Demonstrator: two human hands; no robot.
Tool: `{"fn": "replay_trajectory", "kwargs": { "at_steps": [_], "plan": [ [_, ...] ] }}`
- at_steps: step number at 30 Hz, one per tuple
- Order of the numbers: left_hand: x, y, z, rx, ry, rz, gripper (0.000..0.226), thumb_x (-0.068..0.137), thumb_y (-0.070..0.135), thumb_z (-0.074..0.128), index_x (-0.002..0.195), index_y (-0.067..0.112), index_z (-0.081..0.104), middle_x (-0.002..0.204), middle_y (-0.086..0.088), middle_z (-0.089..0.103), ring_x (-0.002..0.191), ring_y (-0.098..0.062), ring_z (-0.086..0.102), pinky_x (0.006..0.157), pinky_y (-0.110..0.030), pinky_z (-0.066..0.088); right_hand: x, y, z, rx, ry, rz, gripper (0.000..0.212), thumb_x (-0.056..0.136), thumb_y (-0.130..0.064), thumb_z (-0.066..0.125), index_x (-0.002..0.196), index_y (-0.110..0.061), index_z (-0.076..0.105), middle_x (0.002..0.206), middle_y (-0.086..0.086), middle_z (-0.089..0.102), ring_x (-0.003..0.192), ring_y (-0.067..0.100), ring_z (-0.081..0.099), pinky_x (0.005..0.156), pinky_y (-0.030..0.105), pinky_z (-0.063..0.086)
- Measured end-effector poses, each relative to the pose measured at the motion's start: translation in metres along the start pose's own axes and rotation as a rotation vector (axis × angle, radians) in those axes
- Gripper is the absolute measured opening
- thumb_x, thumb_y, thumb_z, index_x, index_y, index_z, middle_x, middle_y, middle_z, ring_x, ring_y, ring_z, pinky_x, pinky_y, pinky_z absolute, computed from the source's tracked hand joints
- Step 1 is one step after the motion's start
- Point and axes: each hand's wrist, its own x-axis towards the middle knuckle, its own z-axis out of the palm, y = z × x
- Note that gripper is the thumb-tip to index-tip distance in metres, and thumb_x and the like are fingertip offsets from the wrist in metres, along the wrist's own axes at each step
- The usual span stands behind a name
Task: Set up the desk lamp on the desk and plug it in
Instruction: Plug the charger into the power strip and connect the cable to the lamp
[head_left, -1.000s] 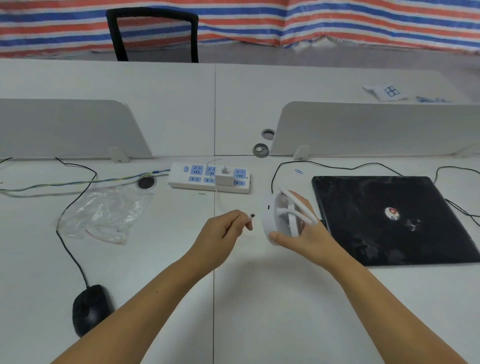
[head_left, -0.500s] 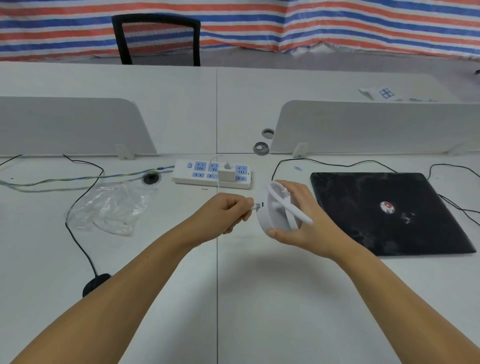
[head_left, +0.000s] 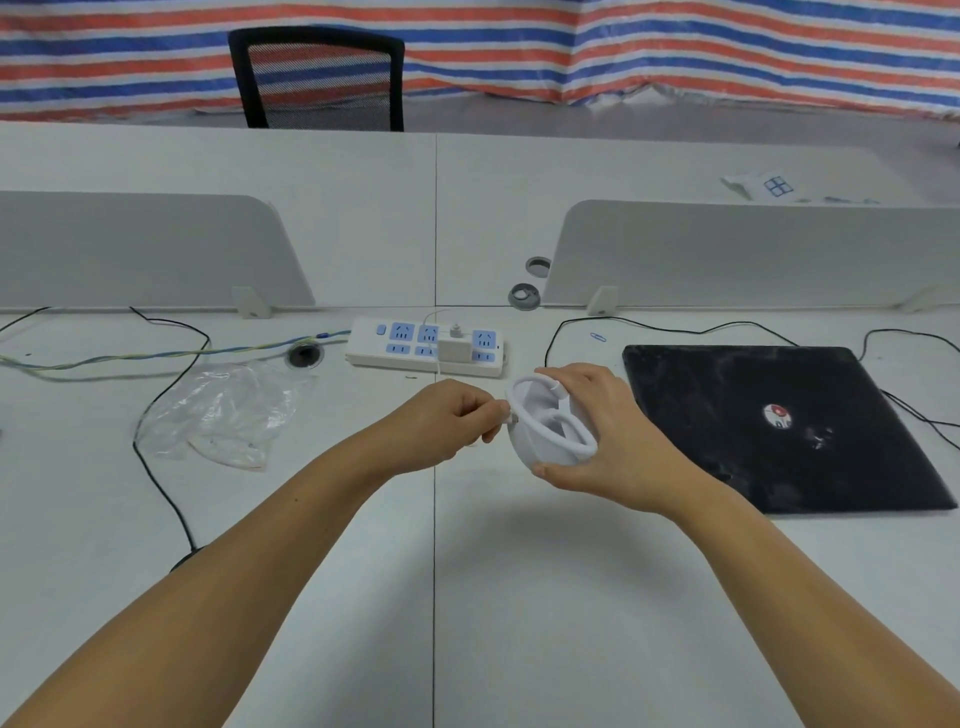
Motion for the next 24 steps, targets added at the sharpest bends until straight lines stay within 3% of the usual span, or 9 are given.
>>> {"fn": "replay_trajectory", "kwargs": {
  "at_steps": [7,11,16,21,24],
  "plan": [
    [0.004,-0.003,0.008,0.095,0.014,0.007,0.042,0.095,0.036,0.046,0.056,0.020,0.051,0.058,-0.004,0.042,0.056,-0.020,0.035,0.059,-0.033,0.034,-0.002,0.001,0.004,-0.113,0.014,0.002,0.088,0.068,-0.047,0.078,0.140,-0.041,0.027,0.144,-0.005,0.025,0.130,0.015,0.025,0.105,0.033,0.035],
    [0.006,-0.003,0.012,0.104,0.041,0.014,0.041,0.097,0.034,0.043,0.058,0.021,0.051,0.061,-0.001,0.047,0.055,-0.016,0.039,0.061,-0.029,0.038,-0.002,-0.002,0.008,-0.113,0.044,0.028,0.089,0.067,-0.046,0.079,0.140,-0.041,0.028,0.146,-0.003,0.022,0.134,0.017,0.019,0.109,0.041,0.035],
    [0.012,-0.008,0.018,0.158,0.060,0.008,0.037,0.098,0.029,0.040,0.069,0.012,0.055,0.065,0.001,0.052,0.059,-0.012,0.044,0.062,-0.023,0.039,0.001,-0.005,0.009,-0.234,0.016,0.044,0.091,0.068,-0.043,0.079,0.142,-0.041,0.026,0.149,0.000,0.016,0.137,0.021,0.013,0.110,0.041,0.027],
    [0.021,-0.020,0.026,0.109,0.024,-0.047,0.033,0.096,0.022,0.041,0.067,0.012,0.053,0.061,0.003,0.050,0.055,-0.010,0.042,0.060,-0.021,0.038,0.005,0.007,0.019,-0.295,-0.006,0.053,0.087,0.069,-0.049,0.075,0.141,-0.042,0.027,0.147,0.001,0.021,0.135,0.023,0.019,0.106,0.043,0.031],
    [0.032,-0.035,0.035,0.072,-0.060,-0.072,0.030,0.096,0.018,0.042,0.073,0.010,0.060,0.072,-0.002,0.057,0.062,-0.013,0.049,0.064,-0.022,0.041,0.013,0.023,0.030,-0.323,-0.076,0.093,0.085,0.070,-0.054,0.071,0.141,-0.041,0.027,0.144,0.002,0.026,0.131,0.025,0.025,0.104,0.044,0.036]
  ]
}}
